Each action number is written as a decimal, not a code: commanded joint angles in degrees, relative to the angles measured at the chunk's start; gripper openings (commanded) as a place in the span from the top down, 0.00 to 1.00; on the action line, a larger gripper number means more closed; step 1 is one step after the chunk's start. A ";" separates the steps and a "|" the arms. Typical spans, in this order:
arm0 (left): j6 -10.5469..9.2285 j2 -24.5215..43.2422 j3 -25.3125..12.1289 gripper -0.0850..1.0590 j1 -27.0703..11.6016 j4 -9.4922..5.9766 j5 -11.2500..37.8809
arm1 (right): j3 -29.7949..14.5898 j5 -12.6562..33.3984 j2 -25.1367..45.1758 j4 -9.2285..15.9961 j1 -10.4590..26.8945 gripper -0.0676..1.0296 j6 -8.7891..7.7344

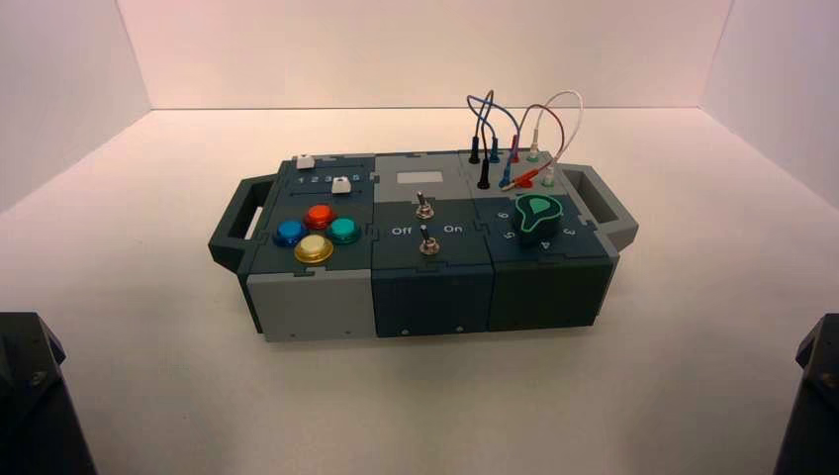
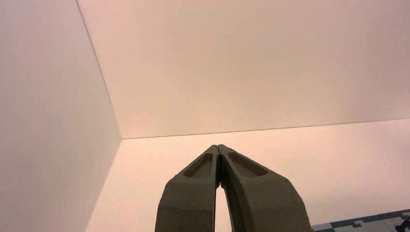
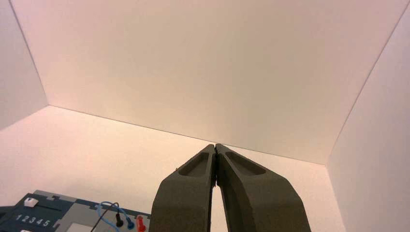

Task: Turn the knob to position 5.

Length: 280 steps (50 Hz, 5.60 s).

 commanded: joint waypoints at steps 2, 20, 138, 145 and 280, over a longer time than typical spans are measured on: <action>-0.18 0.26 -1.05 0.95 0.18 0.00 -0.26 | -0.97 -0.44 0.44 -0.09 -0.09 0.96 0.00; -0.18 2.29 -1.49 0.95 -1.58 -0.18 3.52 | -0.97 0.70 2.11 0.44 0.00 0.96 0.26; 0.00 31.29 -16.26 0.95 -40.17 -5.27 37.53 | -7.65 52.82 25.31 18.72 18.90 0.96 -2.02; 0.00 31.82 -15.64 0.95 -40.17 -6.42 36.83 | -7.91 52.21 28.56 18.72 19.78 0.96 -2.29; 0.62 33.13 -13.54 0.95 -40.25 -6.42 33.75 | -18.54 37.71 62.58 18.19 25.22 0.96 -7.12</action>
